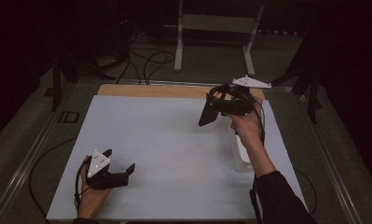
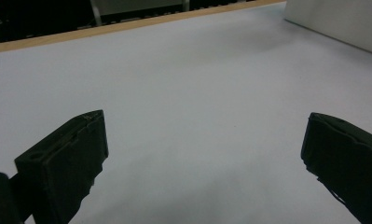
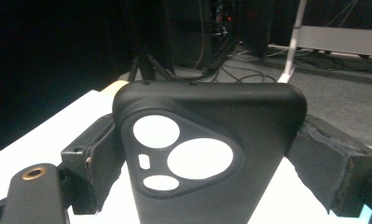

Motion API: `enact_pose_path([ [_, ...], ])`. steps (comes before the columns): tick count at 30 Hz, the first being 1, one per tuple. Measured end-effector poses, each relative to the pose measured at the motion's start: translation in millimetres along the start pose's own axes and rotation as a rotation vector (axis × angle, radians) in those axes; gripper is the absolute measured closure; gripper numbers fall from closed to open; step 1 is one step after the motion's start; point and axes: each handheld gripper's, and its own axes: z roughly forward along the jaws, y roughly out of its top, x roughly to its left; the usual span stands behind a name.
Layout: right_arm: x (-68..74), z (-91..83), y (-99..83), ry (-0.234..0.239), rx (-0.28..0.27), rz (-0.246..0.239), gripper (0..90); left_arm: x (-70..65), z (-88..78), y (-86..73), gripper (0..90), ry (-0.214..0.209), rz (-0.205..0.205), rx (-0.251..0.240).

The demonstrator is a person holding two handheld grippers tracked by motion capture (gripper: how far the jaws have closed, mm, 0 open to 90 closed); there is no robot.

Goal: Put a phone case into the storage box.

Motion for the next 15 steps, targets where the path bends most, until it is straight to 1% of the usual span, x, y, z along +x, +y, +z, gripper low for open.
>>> enact_pose_path([
  [4, -4.1, 1.0, 2.7, -0.019, -0.001, -0.002, 14.6, -0.1, -0.2, 0.0, 1.1, -0.001, -0.001, 0.001],
  [11, -13.7, 3.2, 4.3, -0.055, 0.001, 0.016, 14.6, 0.1, -0.4, 0.0, 1.1, -0.001, -0.003, 0.0],
  [15, -17.8, 3.9, 5.2, -0.067, 0.005, 0.025, 14.6, 0.3, -0.4, -0.1, 1.1, -0.001, -0.004, 0.0],
])
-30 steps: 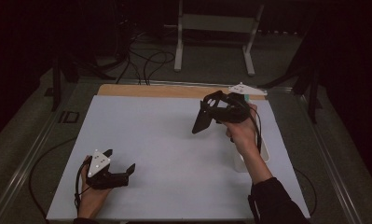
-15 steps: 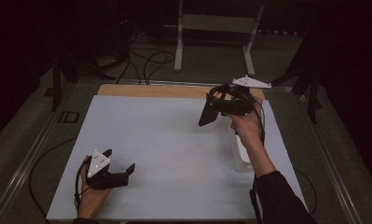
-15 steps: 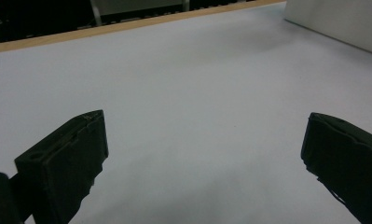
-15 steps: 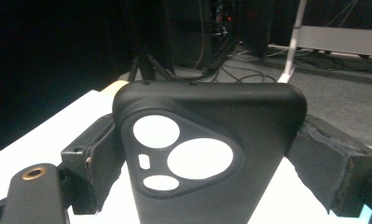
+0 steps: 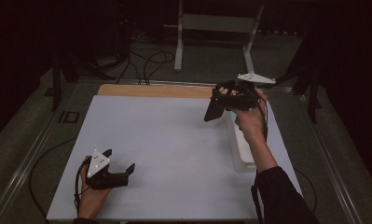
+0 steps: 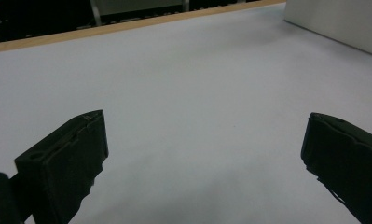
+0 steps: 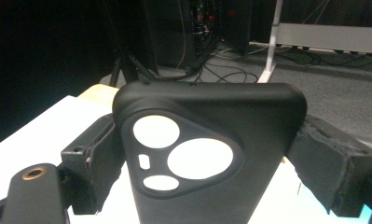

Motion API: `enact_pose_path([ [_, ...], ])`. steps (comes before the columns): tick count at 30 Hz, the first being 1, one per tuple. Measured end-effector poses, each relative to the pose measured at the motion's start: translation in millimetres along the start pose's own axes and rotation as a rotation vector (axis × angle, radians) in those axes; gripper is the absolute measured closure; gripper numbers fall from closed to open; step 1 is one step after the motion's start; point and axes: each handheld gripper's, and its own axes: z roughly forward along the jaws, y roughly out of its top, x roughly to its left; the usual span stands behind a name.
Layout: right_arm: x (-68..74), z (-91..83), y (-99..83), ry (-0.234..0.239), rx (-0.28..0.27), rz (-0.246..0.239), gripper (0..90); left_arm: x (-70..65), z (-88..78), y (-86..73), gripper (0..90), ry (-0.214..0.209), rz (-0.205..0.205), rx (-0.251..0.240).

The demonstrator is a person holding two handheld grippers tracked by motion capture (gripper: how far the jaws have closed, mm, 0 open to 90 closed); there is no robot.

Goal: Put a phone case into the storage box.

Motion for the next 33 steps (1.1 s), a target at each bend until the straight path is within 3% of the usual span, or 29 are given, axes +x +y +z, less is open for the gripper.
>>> enact_pose_path([
  [33, -38.8, -13.7, 10.6, -0.143, -0.018, 0.041, 14.6, -1.3, 0.4, -0.1, 1.1, 0.001, 0.001, 0.001],
])
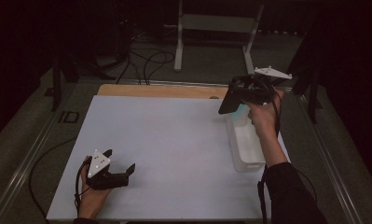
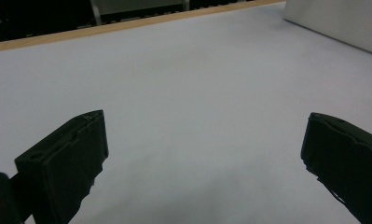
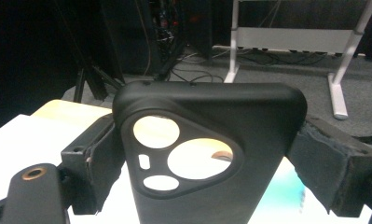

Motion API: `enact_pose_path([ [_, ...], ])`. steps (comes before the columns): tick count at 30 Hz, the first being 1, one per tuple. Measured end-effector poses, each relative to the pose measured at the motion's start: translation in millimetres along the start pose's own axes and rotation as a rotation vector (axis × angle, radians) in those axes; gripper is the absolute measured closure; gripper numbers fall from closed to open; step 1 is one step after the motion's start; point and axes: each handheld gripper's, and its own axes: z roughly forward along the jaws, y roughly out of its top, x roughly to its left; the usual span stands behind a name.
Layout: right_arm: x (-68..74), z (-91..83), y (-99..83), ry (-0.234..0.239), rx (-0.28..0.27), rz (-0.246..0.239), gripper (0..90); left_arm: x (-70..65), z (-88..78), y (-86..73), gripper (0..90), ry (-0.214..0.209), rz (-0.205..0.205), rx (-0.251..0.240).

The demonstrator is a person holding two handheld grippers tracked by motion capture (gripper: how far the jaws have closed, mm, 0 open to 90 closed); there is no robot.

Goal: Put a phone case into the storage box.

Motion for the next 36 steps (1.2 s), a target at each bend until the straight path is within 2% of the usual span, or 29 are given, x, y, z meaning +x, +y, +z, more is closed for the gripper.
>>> enact_pose_path([
  [20, -23.9, -5.0, -4.6, -0.08, 0.012, 0.018, 14.6, 0.0, -0.7, 0.1, 1.1, 0.003, -0.002, -0.005],
  [36, -39.5, -0.7, -14.2, -0.136, 0.039, 0.035, 14.5, 0.6, -1.7, 0.1, 1.1, 0.01, -0.007, -0.016],
])
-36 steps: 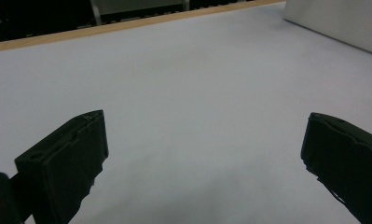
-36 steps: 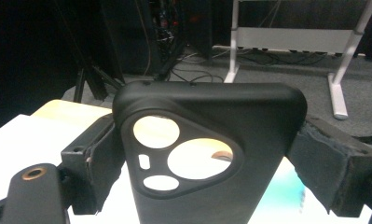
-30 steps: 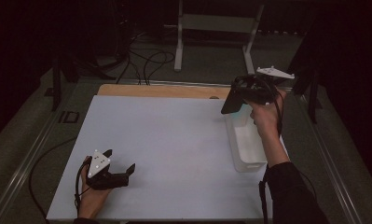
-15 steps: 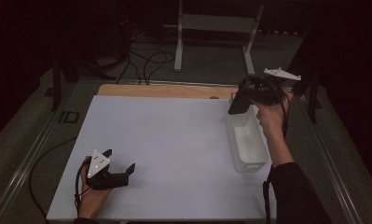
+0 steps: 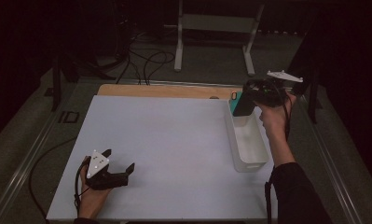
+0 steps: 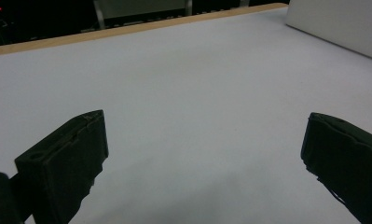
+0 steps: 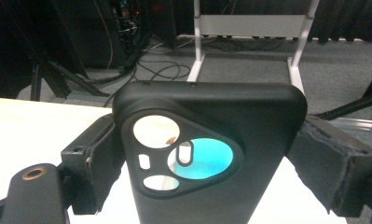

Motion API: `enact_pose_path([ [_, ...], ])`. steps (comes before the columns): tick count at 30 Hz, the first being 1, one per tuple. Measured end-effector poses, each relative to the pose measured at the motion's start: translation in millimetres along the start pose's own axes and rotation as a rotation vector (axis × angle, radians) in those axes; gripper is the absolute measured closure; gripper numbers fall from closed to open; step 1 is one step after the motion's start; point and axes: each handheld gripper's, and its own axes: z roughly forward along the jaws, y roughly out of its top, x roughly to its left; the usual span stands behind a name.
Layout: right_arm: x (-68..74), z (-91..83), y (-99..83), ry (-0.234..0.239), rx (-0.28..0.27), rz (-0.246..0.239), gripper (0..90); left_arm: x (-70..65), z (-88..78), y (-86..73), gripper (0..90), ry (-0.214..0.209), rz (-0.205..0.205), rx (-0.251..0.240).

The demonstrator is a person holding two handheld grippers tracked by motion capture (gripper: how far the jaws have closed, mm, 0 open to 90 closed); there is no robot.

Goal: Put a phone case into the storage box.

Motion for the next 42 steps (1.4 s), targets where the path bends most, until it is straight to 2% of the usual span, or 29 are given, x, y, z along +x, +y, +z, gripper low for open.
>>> enact_pose_path([
  [13, 3.3, 13.8, -11.8, -0.023, 0.039, -0.028, 14.5, 0.8, -1.1, 0.0, 1.1, 0.009, -0.006, -0.01],
  [42, 5.1, 36.0, -37.5, -0.053, 0.119, -0.022, 14.2, 0.9, -0.9, -0.3, 1.1, 0.008, -0.009, -0.014],
])
